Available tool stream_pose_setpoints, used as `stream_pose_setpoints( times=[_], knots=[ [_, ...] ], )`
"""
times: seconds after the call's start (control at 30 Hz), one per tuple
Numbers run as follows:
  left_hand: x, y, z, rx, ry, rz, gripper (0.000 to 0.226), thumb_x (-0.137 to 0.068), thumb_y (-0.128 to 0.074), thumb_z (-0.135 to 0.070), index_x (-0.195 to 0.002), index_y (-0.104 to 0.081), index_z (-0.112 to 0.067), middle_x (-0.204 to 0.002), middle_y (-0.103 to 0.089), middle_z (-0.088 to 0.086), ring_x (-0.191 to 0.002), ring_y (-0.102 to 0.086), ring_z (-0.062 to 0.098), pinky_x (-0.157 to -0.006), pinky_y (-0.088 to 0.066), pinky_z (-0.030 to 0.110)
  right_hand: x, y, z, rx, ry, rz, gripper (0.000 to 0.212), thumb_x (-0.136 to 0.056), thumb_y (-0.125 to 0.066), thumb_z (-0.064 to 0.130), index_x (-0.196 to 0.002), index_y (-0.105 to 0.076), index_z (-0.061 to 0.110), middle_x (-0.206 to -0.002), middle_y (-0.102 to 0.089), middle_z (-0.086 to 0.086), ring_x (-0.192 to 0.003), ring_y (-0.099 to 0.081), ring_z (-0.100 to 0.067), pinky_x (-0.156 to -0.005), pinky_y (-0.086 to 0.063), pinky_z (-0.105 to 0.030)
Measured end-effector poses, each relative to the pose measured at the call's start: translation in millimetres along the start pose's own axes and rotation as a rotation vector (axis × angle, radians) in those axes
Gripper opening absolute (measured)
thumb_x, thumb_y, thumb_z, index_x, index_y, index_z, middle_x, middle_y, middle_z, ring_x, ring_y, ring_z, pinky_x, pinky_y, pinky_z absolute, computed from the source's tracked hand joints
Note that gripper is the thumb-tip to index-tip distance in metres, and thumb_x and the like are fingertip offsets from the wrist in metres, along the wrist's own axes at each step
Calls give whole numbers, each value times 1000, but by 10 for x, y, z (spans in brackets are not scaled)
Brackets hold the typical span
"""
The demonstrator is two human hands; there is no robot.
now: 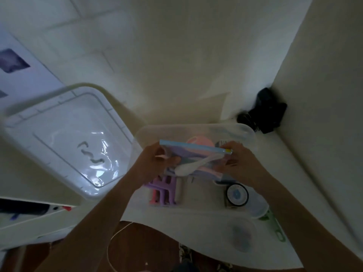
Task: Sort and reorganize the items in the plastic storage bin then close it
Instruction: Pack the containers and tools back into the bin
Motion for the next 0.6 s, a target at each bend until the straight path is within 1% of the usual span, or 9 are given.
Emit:
stream_pose_setpoints(
  times=[0.07, 0.1, 0.13, 0.2, 0.3, 0.4, 0.47, 0.5, 0.6],
  knots=[
    [7, 28, 141, -31, 55, 30, 26, -79, -82, -8, -101, -74, -16, -93, -78, 0, -88, -72, 13, -80, -57, 31, -70, -105, 28, 155, 50, 58, 27, -73, -84, 29, -81, -59, 31, -76, -60, 8, -72, -59, -6, -65, -44, -28],
    [4, 23, 225, -67, 73, 64, 22, -77, -84, -10, -94, -74, -20, -85, -77, -5, -79, -71, 8, -73, -56, 27, -81, -154, 21, 244, 63, 95, 24, -74, -83, 31, -81, -60, 31, -77, -60, 10, -74, -59, -6, -65, -42, -25],
    [1, 7, 303, -128, 76, 93, 19, -75, -86, -15, -87, -73, -25, -76, -75, -10, -70, -67, 2, -66, -53, 21, -84, -209, -7, 316, 72, 134, 22, -75, -82, 31, -86, -64, 27, -81, -63, 9, -80, -62, -10, -67, -43, -25],
    [-22, -55, 468, -314, 58, 168, 15, -74, -86, -29, -81, -72, -28, -69, -71, -10, -61, -61, -3, -61, -48, 17, -87, -336, -111, 430, 74, 211, 28, -77, -77, 27, -102, -67, 22, -95, -69, 4, -91, -66, -18, -77, -51, -33],
    [-82, -222, 712, -456, 52, 386, 23, -76, -81, -42, -93, -77, -27, -82, -74, -8, -74, -66, 0, -69, -52, 17, -97, -554, -251, 636, 84, 337, 36, -82, -66, 19, -117, -65, 21, -112, -67, -1, -104, -63, -22, -87, -49, -32],
    [-184, -396, 978, -579, 103, 544, 44, -74, -63, -62, -95, -75, -26, -91, -74, -2, -82, -70, 13, -79, -59, 34, -107, -773, -381, 817, 40, 452, 29, -88, -58, 17, -115, -63, 14, -117, -65, -9, -109, -61, -28, -87, -46, -30],
    [-229, -525, 1069, -648, 102, 594, 30, -82, -61, -53, -90, -71, -26, -90, -72, 1, -82, -70, 18, -78, -59, 40, -91, -867, -459, 932, -2, 477, 26, -90, -54, 16, -114, -61, 13, -117, -65, -11, -109, -61, -29, -86, -47, -32],
    [-241, -588, 1094, -666, 99, 612, 20, -87, -62, -45, -93, -69, -27, -93, -72, 2, -85, -70, 19, -79, -58, 39, -78, -925, -491, 981, 1, 489, 25, -91, -52, 15, -115, -60, 13, -118, -64, -12, -111, -60, -30, -88, -48, -34],
    [-281, -779, 1180, -723, 45, 651, 22, -96, -58, -27, -114, -66, -15, -111, -68, 6, -100, -65, 22, -83, -49, 26, -59, -1065, -531, 1112, 0, 539, 28, -95, -47, 10, -120, -60, 8, -122, -62, -14, -116, -59, -31, -93, -48, -38]
  ],
)
Point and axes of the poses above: each hand's wrist, its own x-axis away from the middle knuckle, its own y-axis out of the back of the hand, z = x × y, the point moved 5 cm from there along -x, towards the middle knuckle
